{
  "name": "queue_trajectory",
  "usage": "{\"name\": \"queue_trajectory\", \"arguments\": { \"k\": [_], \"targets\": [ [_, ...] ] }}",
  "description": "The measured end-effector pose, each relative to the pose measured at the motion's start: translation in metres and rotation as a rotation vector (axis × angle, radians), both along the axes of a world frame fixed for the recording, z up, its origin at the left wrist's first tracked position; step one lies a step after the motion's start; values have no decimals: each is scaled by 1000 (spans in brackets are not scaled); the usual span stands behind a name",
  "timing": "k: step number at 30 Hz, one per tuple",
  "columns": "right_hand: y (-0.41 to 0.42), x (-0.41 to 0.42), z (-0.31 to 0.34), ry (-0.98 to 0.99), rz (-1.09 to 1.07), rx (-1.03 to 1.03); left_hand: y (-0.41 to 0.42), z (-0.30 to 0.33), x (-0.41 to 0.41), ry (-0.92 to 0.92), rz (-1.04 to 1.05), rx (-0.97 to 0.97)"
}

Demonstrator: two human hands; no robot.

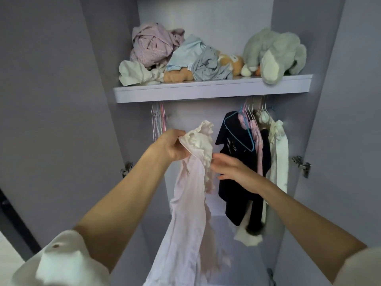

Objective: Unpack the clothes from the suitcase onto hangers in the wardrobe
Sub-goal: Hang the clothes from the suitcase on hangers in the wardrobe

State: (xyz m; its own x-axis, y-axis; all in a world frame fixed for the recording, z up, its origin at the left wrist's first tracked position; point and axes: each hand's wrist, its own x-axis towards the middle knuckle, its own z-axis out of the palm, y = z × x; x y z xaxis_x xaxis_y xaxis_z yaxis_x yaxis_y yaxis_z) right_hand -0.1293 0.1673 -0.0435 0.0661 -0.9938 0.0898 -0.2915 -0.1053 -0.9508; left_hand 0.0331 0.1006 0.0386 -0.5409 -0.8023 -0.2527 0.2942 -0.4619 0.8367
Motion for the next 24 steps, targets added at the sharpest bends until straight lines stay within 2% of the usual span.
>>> {"name": "queue_trajectory", "arguments": {
  "k": [3,5,7,9,11,17,19,21,23,24],
  "targets": [
    [-10,14,-8,93,28,14,-1,6,-3,72,-20,4],
    [-21,22,-10,135,-146,-59,-5,7,-2,108,-20,-16],
    [-29,24,-3,133,-367,-165,-10,6,4,71,-23,-68],
    [-32,22,12,72,-481,-267,-18,2,13,-78,11,-154],
    [-35,19,29,45,-504,-365,-24,-11,22,-236,65,-246],
    [-44,45,61,-16,-370,-436,-29,-73,43,-673,269,-595],
    [-46,53,64,-97,-344,-402,-31,-87,51,-760,152,-663],
    [-50,58,64,-196,-322,-373,-30,-97,55,-819,-85,-689],
    [-56,61,64,-267,-347,-363,-25,-111,52,-823,-258,-671],
    [-58,61,65,-289,-370,-365,-23,-119,49,-818,-275,-669]
  ]
}}
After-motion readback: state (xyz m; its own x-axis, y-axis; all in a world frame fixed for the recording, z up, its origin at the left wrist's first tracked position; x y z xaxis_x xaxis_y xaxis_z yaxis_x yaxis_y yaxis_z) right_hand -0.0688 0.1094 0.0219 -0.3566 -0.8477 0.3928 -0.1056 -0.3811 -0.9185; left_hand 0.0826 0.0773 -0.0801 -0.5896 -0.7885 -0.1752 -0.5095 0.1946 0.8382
